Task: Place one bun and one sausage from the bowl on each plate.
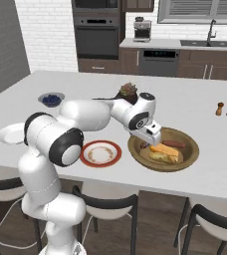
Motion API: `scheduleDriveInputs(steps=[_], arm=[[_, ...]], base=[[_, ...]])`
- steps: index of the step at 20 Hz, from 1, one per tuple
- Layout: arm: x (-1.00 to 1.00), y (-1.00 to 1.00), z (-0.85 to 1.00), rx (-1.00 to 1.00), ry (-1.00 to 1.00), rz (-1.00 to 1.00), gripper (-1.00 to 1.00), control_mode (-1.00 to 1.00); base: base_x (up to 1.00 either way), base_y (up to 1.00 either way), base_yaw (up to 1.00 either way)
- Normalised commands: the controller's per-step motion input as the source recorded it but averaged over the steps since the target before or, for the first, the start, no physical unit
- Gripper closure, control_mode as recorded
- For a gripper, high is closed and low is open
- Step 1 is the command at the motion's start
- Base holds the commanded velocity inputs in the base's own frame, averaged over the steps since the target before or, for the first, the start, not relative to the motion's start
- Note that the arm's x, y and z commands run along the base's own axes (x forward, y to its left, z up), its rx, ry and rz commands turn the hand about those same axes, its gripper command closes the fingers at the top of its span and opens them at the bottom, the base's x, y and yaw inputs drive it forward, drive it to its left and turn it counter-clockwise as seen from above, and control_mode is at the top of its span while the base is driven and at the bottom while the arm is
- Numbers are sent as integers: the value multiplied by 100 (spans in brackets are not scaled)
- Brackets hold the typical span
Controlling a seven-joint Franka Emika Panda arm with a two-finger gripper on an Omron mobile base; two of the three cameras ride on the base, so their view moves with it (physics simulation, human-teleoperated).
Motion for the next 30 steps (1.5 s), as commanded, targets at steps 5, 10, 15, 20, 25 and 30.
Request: scheduleDriveInputs(steps=[5,10,15,20,25,30], arm=[[23,-3,-26,12,0,-8,-100,-100],[38,-9,-24,9,0,-11,-100,-100],[41,-20,-25,4,0,-10,-100,-100],[35,-27,-32,3,0,-8,-100,-100],[27,-4,-28,9,-1,-4,-100,-100],[3,0,-26,6,0,-4,-100,-100]], base=[[0,0,0],[0,0,0],[0,0,0],[0,0,0],[0,0,0],[0,0,0]])
